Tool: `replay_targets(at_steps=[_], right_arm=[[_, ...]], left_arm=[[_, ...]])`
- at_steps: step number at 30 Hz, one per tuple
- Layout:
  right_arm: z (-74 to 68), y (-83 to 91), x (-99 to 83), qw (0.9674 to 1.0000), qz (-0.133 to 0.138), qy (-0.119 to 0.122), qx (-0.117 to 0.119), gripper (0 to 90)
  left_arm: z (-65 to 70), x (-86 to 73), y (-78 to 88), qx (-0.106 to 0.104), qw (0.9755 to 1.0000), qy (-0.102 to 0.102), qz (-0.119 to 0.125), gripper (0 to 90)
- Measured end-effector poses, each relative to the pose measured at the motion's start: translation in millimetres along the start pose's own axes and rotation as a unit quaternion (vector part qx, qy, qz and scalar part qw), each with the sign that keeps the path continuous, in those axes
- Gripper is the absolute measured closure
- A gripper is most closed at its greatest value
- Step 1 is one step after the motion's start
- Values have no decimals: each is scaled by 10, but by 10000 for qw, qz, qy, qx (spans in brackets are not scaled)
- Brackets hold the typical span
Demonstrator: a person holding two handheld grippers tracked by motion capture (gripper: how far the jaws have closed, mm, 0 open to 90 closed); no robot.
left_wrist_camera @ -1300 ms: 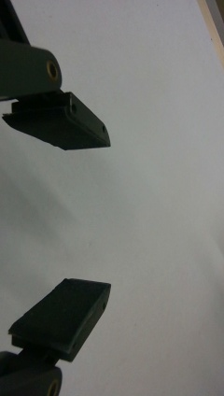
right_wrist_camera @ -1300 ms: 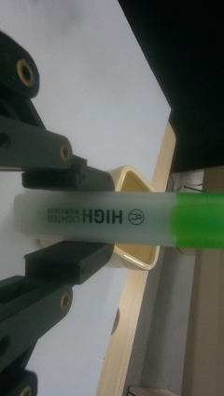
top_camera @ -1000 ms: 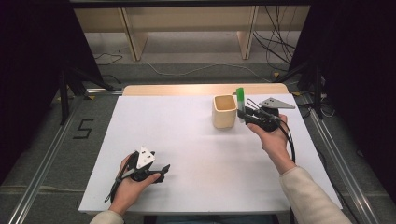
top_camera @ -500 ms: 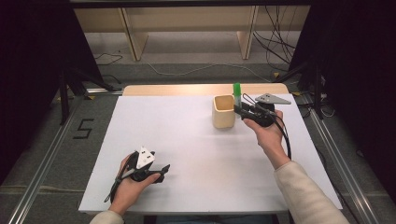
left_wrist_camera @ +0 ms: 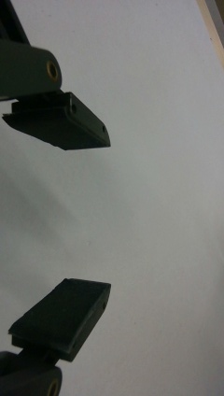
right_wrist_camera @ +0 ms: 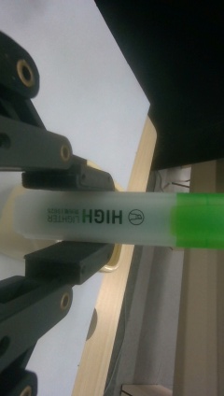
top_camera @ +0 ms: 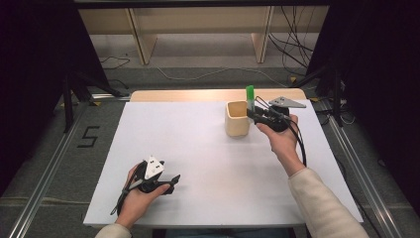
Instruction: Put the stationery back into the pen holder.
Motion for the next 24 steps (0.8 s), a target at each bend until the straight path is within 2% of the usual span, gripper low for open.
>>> replay_targets(at_steps=[24], right_arm=[[-20, -97, 147, 10000, 50, 36, -44, 661]], left_arm=[[1, 2, -1, 2, 10000, -12, 2, 246]])
Point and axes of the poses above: each handheld gripper's, and its own axes: y roughly backward along the jaws, x roughly out of its top, z roughly to its right, the point moved 8 cm from there along -y, roughly forward along the jaws, and after that the axes turned 7 degrees about y, right-handed, at the moved point
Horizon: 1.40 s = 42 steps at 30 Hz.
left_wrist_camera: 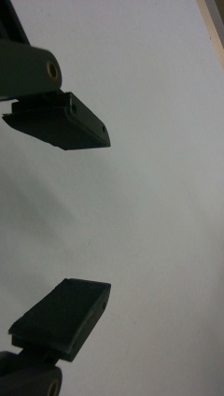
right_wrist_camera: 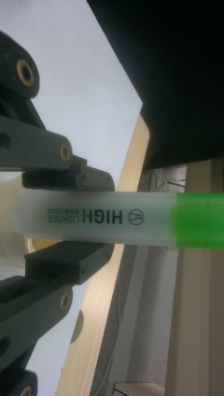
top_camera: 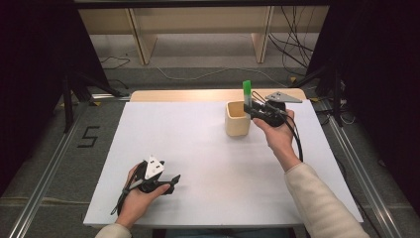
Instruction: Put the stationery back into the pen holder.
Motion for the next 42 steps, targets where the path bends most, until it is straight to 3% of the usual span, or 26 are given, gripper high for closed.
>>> replay_targets(at_steps=[42], right_arm=[[29, -203, 30, 10000, -65, -25, -52, 660]], left_arm=[[4, 0, -2, -11, 10000, 11, -5, 246]])
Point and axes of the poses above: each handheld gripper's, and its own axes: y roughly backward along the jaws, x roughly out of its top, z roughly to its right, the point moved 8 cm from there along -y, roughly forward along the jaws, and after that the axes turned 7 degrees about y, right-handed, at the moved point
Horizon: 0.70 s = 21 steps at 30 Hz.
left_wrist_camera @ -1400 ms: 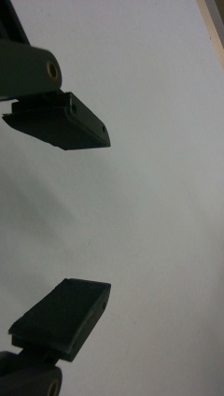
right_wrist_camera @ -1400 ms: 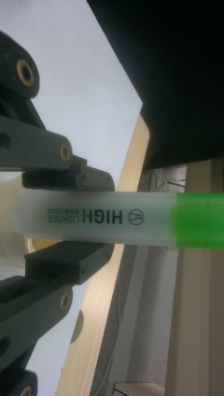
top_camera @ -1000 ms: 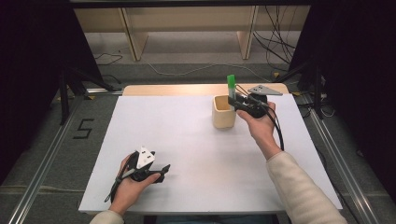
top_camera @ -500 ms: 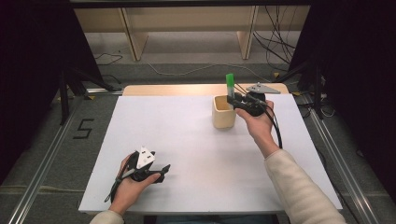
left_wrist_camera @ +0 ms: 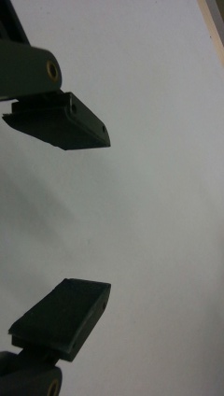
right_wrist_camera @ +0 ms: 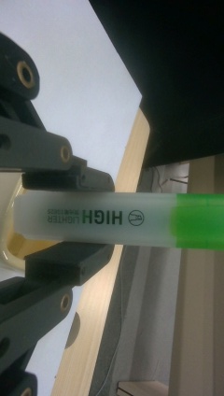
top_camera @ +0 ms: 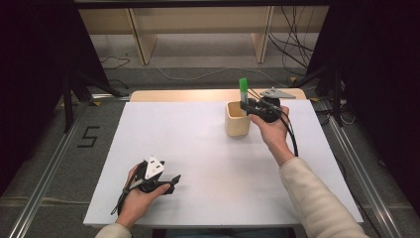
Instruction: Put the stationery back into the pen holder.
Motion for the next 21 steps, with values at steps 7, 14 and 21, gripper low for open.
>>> replay_targets(at_steps=[7, 14, 21], right_arm=[[3, -33, 18, 10000, 3, 34, -22, 660], [18, -61, 12, 10000, -36, 13, -47, 660], [33, -95, -1, 10000, -48, 38, -77, 660]], left_arm=[[-3, 1, 1, 3, 10000, -8, 7, 246], [-1, 0, 0, 0, 10000, -1, 3, 246], [-2, 1, 0, 4, 10000, -10, 4, 246]])
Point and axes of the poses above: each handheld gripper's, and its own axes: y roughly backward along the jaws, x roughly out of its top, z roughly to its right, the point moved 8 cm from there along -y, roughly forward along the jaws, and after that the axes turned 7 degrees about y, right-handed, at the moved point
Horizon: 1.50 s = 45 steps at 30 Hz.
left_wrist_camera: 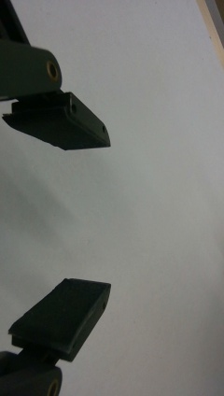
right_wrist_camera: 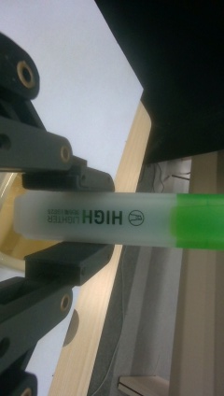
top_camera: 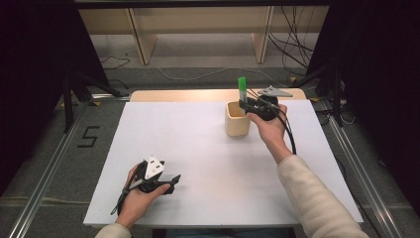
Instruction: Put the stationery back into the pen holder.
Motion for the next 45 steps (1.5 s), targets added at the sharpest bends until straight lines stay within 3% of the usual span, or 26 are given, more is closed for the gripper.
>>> replay_targets(at_steps=[45], right_arm=[[-26, -177, -134, 9995, -219, 213, -41, 659]], left_arm=[[7, -5, -3, -24, 10000, -29, -28, 246]])
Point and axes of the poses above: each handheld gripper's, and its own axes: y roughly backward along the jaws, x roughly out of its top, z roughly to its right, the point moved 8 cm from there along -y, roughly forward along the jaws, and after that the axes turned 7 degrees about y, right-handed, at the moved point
